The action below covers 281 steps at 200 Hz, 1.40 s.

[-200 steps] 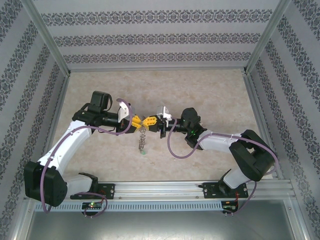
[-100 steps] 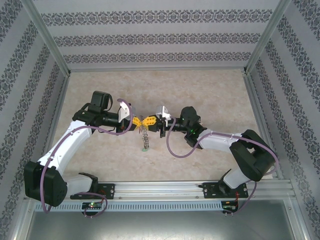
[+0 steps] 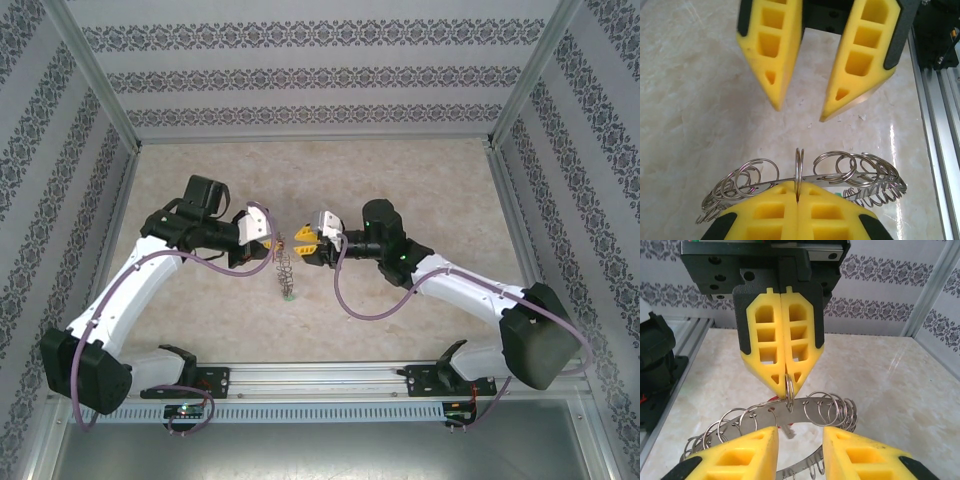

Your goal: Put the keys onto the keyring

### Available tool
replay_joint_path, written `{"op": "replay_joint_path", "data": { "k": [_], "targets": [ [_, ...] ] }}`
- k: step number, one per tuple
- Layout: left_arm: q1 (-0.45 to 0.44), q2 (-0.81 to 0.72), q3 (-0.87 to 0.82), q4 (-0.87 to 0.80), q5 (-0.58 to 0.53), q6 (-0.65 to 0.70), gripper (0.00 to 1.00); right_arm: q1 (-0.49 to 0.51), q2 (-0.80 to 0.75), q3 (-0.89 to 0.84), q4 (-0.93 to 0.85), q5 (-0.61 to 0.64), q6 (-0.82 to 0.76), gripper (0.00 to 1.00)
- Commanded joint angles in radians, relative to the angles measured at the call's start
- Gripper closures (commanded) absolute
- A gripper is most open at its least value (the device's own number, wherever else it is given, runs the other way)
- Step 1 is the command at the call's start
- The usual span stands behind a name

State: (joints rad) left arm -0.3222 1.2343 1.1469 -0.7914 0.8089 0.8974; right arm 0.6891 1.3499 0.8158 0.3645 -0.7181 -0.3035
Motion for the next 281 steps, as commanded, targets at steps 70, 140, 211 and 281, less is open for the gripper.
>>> {"op": "replay_joint_path", "data": {
  "k": [70,140,211,281],
  "targets": [
    [-0.084,0.061,0.106,-0.12,-0.116,0.039,1.0,0.043,0.08,0.113,-0.129,-0.036,-0.097,0.72],
    [-0.098,0.056,0.108,-0.129,-0.123,0.038,1.0,0.056,0.099,0.1,-0.098,-0.024,-0.084,0.77],
    [-0.101,0.05,0.091,-0.1,-0.105,0.021,1.0,0.06,0.099,0.088,-0.08,-0.003,-0.096,0.95],
    [-0.002,-0.034,-0.01,-0.007,0.077,-0.066,0.58,-0.003,0.054,-0.032,0.243,-0.088,0.1,1.0]
  ]
}}
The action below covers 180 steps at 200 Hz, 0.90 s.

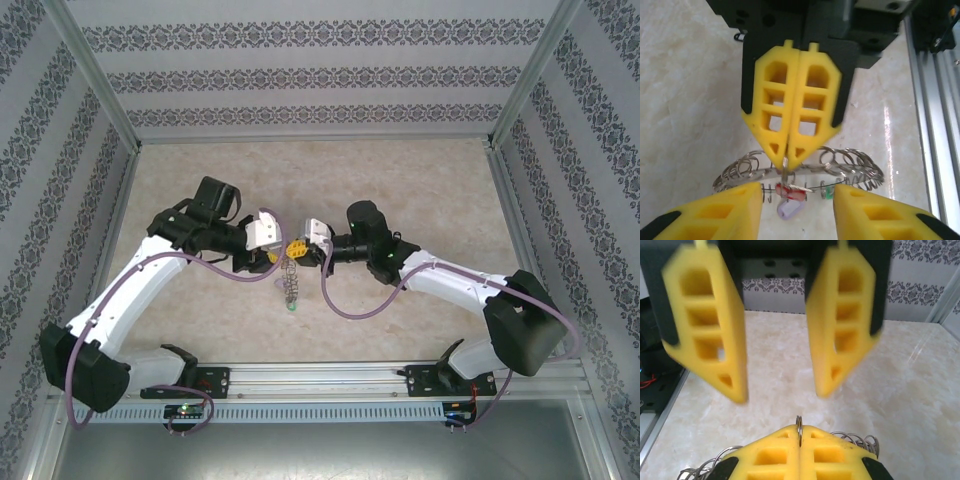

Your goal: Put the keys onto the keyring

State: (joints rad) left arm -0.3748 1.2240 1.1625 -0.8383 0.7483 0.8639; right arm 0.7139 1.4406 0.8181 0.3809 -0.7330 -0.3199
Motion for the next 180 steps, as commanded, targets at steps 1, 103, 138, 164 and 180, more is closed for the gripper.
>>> {"op": "replay_joint_path", "data": {
  "k": [1,103,138,164,180],
  "targets": [
    [0.053,-0.024,-0.027,0.042,0.142,-0.034,0.58,-0.029,-0.037,-0.035,0.23,-0.076,0.12,1.0],
    [0.1,0.007,-0.079,0.211,0.301,-0.169,0.6,-0.046,-0.013,-0.094,0.516,-0.09,0.296,1.0],
    [0.122,-0.015,-0.102,0.274,0.291,-0.203,0.59,-0.047,-0.017,-0.103,0.525,-0.089,0.303,1.0],
    [0.12,-0.024,-0.119,0.312,0.303,-0.231,0.61,-0.047,-0.022,-0.106,0.521,-0.088,0.303,1.0],
    [0.12,-0.017,-0.117,0.312,0.313,-0.232,0.63,-0.048,-0.023,-0.106,0.524,-0.087,0.305,1.0]
  ]
}}
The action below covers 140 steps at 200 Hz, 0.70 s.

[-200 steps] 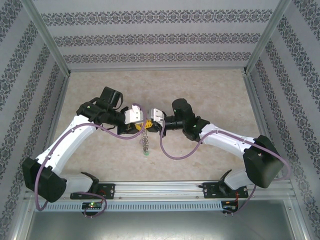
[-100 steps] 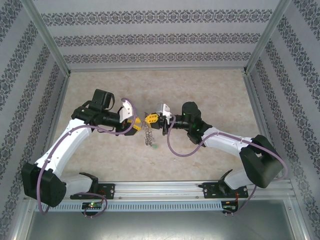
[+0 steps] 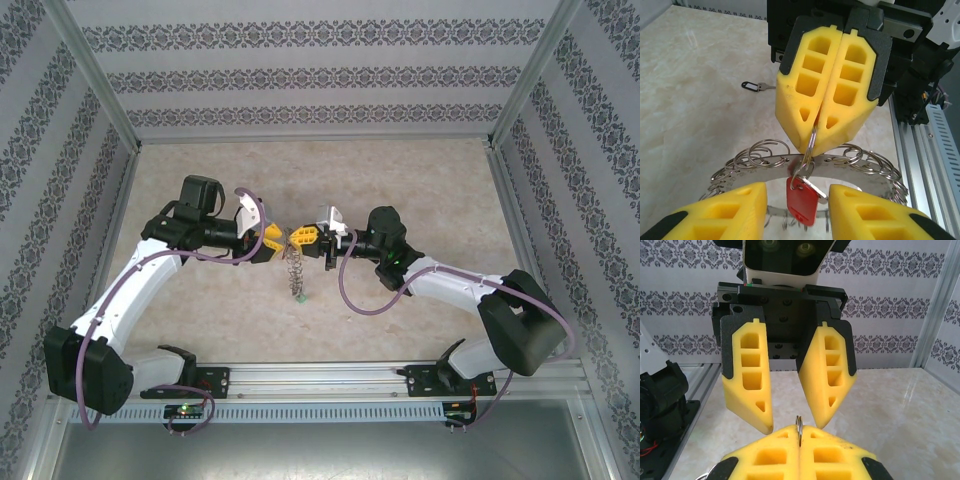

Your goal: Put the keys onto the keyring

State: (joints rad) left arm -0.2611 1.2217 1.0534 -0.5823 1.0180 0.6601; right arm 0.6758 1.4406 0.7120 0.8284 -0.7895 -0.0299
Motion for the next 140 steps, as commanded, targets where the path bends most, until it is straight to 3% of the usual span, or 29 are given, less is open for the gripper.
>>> {"op": "replay_joint_path", "data": {
  "k": [1,87,115,140],
  "targets": [
    [0.007,-0.015,-0.009,0.057,0.043,-0.027,0.63,-0.009,-0.023,-0.001,0.077,-0.03,0.016,1.0],
    [0.001,0.022,0.009,0.024,0.11,0.004,0.71,0.006,0.014,0.022,0.171,-0.013,0.079,1.0],
    [-0.006,0.027,0.002,0.057,0.113,-0.016,0.85,0.013,0.029,0.042,0.166,-0.018,0.081,1.0],
    [-0.014,0.028,-0.002,0.109,0.1,-0.055,0.88,0.023,0.039,0.047,0.173,-0.013,0.086,1.0]
  ]
}}
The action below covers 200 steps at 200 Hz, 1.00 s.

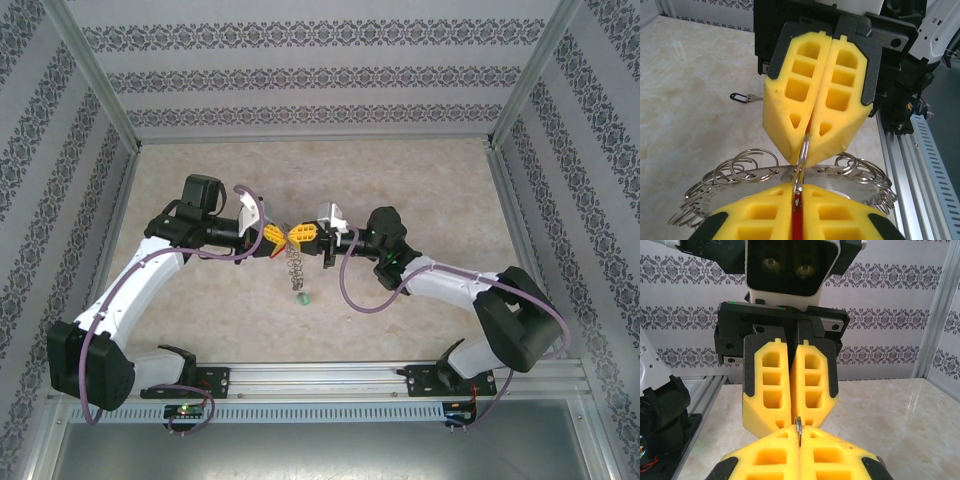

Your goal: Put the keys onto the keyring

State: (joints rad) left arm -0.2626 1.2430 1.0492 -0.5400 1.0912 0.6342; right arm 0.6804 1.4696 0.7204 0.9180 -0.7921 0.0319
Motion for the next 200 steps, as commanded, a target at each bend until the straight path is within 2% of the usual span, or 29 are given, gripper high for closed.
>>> {"op": "replay_joint_path", "data": {
  "k": [1,18,63,88,113,123,161,170,200],
  "targets": [
    [-0.013,0.007,0.002,0.068,0.026,-0.031,0.88,0.019,0.011,0.039,0.084,-0.009,0.025,1.0],
    [-0.024,0.023,0.014,0.039,0.004,-0.016,0.94,0.025,0.011,0.042,0.088,-0.002,0.026,1.0],
    [-0.043,0.045,0.014,-0.031,-0.024,0.028,0.94,0.027,0.002,0.034,0.127,0.023,0.049,1.0],
    [-0.045,0.049,0.007,-0.037,-0.039,0.028,0.89,0.025,0.015,0.024,0.22,0.038,0.107,1.0],
    [-0.056,0.048,-0.004,-0.024,-0.03,0.025,0.78,0.028,0.028,0.029,0.214,0.045,0.103,1.0],
    [-0.058,0.046,-0.002,-0.037,-0.035,0.037,0.79,0.029,0.034,0.026,0.227,0.047,0.111,1.0],
    [-0.055,-0.027,-0.048,-0.002,-0.129,0.021,0.71,0.016,0.018,0.005,0.202,0.061,0.081,1.0],
    [-0.051,-0.044,-0.06,0.003,-0.152,0.016,0.66,0.009,0.012,-0.001,0.202,0.062,0.082,1.0],
    [-0.042,-0.087,-0.091,0.044,-0.171,-0.012,0.64,-0.001,-0.009,-0.015,0.181,0.051,0.073,1.0]
  ]
}}
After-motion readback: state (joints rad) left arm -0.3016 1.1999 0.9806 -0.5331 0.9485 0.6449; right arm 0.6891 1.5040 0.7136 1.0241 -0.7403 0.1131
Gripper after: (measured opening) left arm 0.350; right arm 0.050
